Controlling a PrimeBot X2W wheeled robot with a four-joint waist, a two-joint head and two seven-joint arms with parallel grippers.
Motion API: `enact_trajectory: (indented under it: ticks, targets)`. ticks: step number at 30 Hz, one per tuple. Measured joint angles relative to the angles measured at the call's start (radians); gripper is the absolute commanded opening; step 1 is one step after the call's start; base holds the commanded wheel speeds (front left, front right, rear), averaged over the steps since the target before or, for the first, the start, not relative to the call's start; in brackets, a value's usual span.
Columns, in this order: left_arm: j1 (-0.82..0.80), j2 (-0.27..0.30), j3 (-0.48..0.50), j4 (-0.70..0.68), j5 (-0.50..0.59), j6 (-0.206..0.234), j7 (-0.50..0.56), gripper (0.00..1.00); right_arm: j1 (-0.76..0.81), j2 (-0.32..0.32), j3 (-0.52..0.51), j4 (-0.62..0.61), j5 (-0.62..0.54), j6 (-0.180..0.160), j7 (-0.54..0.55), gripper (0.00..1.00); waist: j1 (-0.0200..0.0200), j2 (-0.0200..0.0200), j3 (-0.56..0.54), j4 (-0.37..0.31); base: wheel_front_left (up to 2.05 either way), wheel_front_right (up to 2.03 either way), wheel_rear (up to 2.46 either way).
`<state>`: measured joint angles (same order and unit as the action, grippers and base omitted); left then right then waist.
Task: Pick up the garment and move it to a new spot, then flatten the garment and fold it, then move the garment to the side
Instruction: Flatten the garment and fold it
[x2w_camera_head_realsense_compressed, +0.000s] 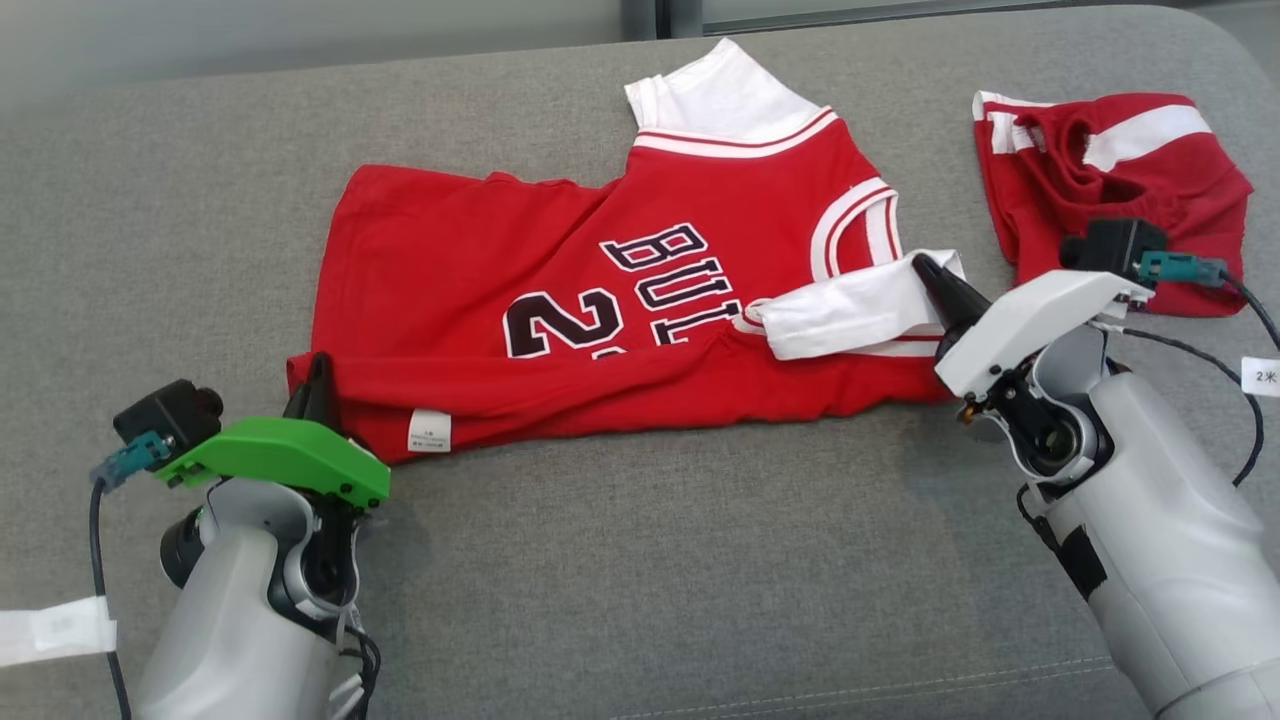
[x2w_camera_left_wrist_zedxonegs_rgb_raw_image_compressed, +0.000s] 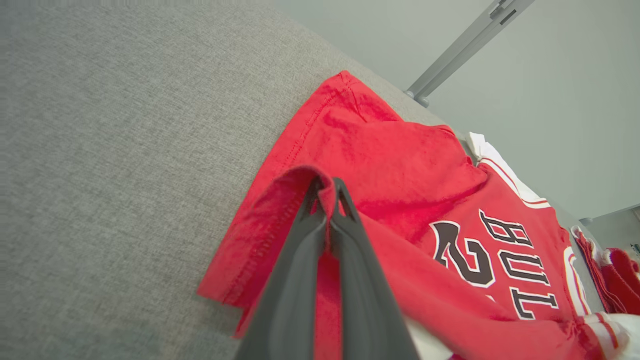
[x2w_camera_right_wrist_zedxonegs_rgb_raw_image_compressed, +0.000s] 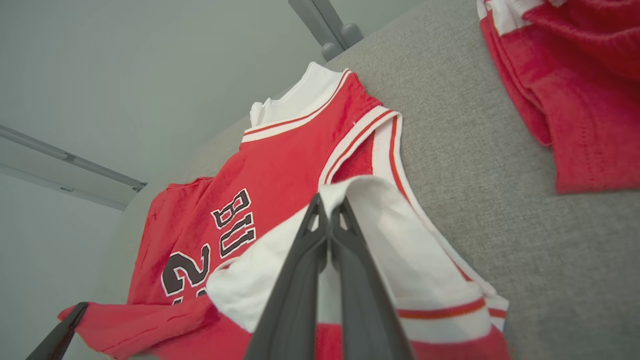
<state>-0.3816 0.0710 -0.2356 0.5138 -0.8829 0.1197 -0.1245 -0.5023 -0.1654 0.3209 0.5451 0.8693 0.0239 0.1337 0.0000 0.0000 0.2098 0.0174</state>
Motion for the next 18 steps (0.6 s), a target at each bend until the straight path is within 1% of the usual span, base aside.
enact_trajectory:
  ticks: [2, 3, 4, 5, 6, 8, 13, 15, 18]
  targets:
    - [-0.031, -0.002, -0.001, 0.027, 0.013, 0.004, 0.006, 0.0, -0.031, 0.0, 0.007, 0.026, -0.01, -0.008, 0.009, 0.0, 0.0, 0.0, 0.01, 0.01, 0.0, 0.0, 0.0]
    - [-0.044, -0.004, 0.003, 0.039, 0.016, 0.004, 0.009, 0.14, -0.047, 0.003, 0.007, 0.041, -0.012, -0.014, 0.008, 0.0, 0.0, 0.0, 0.015, 0.014, 0.0, 0.0, 0.0]
    - [-0.056, -0.007, 0.007, 0.053, 0.016, 0.004, 0.009, 0.47, -0.061, 0.007, 0.006, 0.053, -0.016, -0.017, 0.008, 0.23, 0.0, 0.0, 0.019, 0.018, 0.0, 0.0, 0.0]
    - [-0.064, -0.008, 0.011, 0.066, 0.016, 0.004, 0.009, 0.95, -0.073, 0.012, 0.002, 0.064, -0.016, -0.017, 0.007, 0.49, 0.0, 0.0, 0.023, 0.021, 0.0, 0.0, 0.0]
    - [-0.071, -0.009, 0.014, 0.075, 0.018, 0.004, 0.007, 1.0, -0.083, 0.016, -0.004, 0.074, -0.016, -0.019, 0.001, 1.0, 0.0, 0.0, 0.026, 0.024, 0.0, 0.0, 0.0]
    - [-0.083, -0.012, 0.023, 0.09, 0.022, 0.004, -0.003, 1.0, -0.096, 0.022, -0.024, 0.088, -0.015, -0.026, -0.024, 1.0, 0.0, 0.0, 0.03, 0.027, 0.0, 0.0, 0.0]
    - [-0.104, -0.012, 0.032, 0.093, 0.034, 0.004, -0.045, 1.0, -0.109, 0.017, -0.065, 0.117, -0.005, -0.023, -0.081, 1.0, 0.0, 0.0, 0.033, 0.03, 0.0, 0.0, 0.0]
    - [-0.105, -0.009, 0.031, 0.092, 0.038, 0.004, -0.062, 1.0, -0.109, 0.015, -0.07, 0.124, -0.005, -0.01, -0.103, 1.0, 0.0, 0.0, 0.031, 0.03, 0.0, 0.0, 0.0]
    - [-0.104, -0.003, 0.03, 0.092, 0.044, 0.001, -0.076, 1.0, -0.109, 0.012, -0.073, 0.13, -0.005, 0.018, -0.138, 1.0, 0.0, 0.0, 0.025, 0.029, 0.0, 0.0, 0.0]
